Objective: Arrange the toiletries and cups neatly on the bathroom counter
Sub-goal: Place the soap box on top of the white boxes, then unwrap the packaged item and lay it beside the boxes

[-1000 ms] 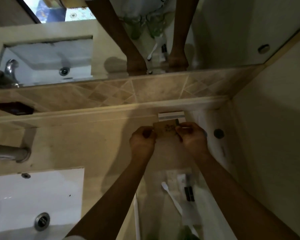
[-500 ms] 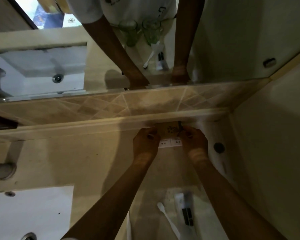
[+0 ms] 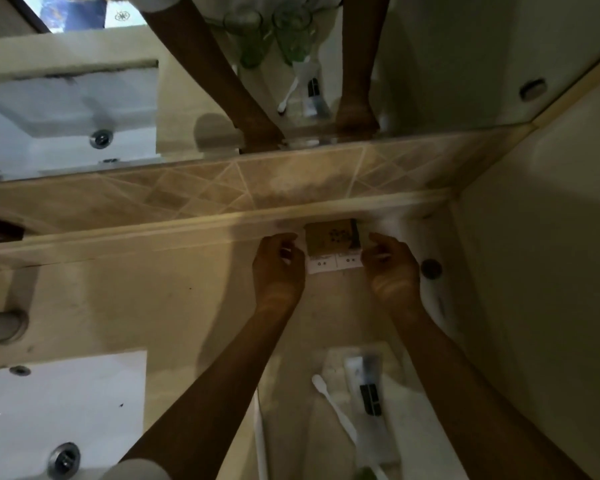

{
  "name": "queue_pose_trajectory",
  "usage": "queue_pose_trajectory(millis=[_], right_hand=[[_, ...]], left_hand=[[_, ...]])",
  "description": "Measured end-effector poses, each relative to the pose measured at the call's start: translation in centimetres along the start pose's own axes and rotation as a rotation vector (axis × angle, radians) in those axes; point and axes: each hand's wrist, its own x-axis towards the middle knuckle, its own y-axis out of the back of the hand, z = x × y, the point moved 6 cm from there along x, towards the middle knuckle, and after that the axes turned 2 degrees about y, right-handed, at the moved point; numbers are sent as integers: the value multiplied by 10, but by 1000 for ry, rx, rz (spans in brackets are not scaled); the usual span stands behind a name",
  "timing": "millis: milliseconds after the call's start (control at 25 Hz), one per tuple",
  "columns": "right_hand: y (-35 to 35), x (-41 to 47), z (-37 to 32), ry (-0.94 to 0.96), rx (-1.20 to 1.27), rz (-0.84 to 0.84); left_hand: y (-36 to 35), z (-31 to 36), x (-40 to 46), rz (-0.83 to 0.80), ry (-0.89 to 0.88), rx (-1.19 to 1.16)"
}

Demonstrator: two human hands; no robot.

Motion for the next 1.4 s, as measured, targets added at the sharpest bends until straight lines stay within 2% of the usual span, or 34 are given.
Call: queue_pose_trajectory(millis=[40,120,240,360,440,720,1040,1240,1400], right_hand=[[8,-13,3,15,55,-1],[21,-41,15,38,-152,-57],[31,-86,49,-36,-412,-238],[38,-125,79,-119,-476,-333],[42,-145,87,-121,-511,-354],[59,-178,84,-37,-575,-278],[59,-228,58,179,-512,-245],[49,-260,55,196,-505,-276],[67,-262,60,112,-448,-187]], left_hand=[[6,-4,-7,1,-22,1],[16,-17,-26,-58,-78,56],[17,-36,-69,-278,-182,247],[8,-46,-127,-553,-336,351],[8,-48,-156,-629,-396,366],[55,-63,-190,-425,-377,343],[121,-103,-236,-250,-197,236],[143,-139,-266,-240,-103,220],[146,-155,-274,-280,-63,243]])
